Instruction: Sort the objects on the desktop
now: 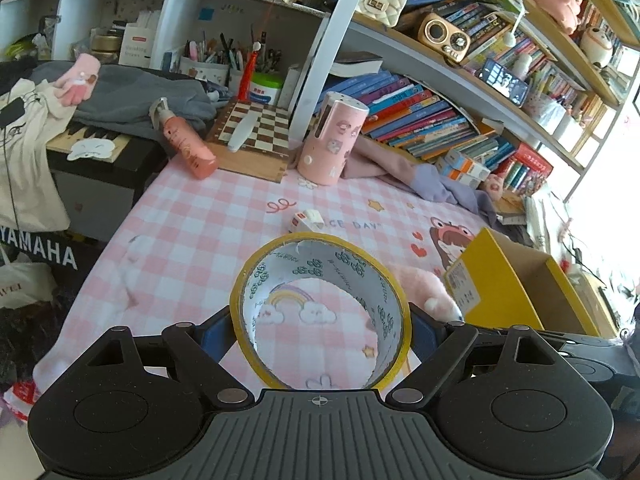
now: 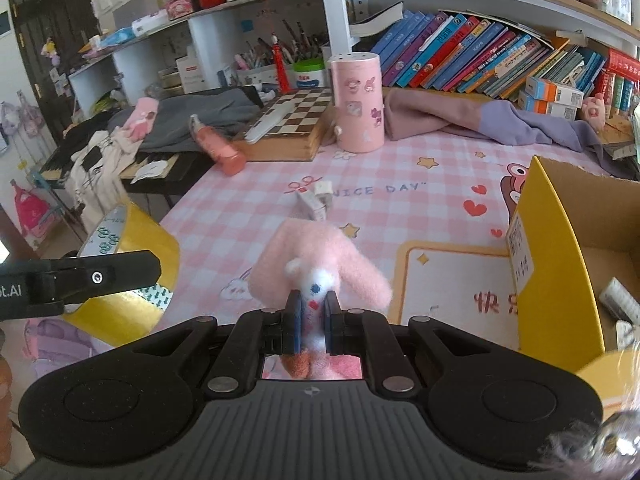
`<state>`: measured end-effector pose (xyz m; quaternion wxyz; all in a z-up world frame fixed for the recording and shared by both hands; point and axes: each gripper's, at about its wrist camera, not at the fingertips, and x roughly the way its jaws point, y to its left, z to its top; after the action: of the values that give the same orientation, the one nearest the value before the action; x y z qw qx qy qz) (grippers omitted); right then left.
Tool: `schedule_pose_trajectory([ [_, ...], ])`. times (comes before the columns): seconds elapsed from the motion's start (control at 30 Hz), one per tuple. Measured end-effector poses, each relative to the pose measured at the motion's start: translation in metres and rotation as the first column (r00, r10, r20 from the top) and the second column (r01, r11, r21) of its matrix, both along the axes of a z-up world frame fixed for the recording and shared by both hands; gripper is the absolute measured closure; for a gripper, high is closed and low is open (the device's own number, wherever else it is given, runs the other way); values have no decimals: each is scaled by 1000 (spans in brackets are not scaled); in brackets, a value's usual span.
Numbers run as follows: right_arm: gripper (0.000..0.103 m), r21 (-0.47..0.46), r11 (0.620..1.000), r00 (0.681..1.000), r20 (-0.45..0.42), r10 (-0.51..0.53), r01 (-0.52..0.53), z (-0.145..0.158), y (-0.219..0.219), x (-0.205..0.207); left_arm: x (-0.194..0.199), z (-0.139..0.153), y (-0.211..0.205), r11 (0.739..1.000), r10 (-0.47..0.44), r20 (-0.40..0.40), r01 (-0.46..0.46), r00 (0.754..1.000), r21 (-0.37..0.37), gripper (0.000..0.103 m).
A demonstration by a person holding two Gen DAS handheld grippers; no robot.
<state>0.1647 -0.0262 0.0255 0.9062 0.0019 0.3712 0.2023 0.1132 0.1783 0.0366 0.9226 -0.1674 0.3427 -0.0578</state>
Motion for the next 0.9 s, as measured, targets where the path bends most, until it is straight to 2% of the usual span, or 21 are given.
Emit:
schedule_pose_trajectory([
  [0.33, 93, 49, 999, 999, -38, -21, 22, 3, 3, -49, -42, 4, 4, 998, -56, 24, 57, 998, -4, 15],
  [0.53, 93, 29, 999, 1000, -24, -16, 17, 5, 6, -75, -59, 3, 2, 996, -83, 23, 84, 996, -24, 15],
  [0.7, 93, 29, 998, 997, -52, -56, 57, -1, -6, -95, -67, -1, -9, 989, -142, 8, 143, 990, -43, 15],
  [0.9, 93, 39, 990, 988, -77, -132, 136, -5, -26, -114, -73, -5, -29, 973, -228, -13, 227, 974, -31, 15],
])
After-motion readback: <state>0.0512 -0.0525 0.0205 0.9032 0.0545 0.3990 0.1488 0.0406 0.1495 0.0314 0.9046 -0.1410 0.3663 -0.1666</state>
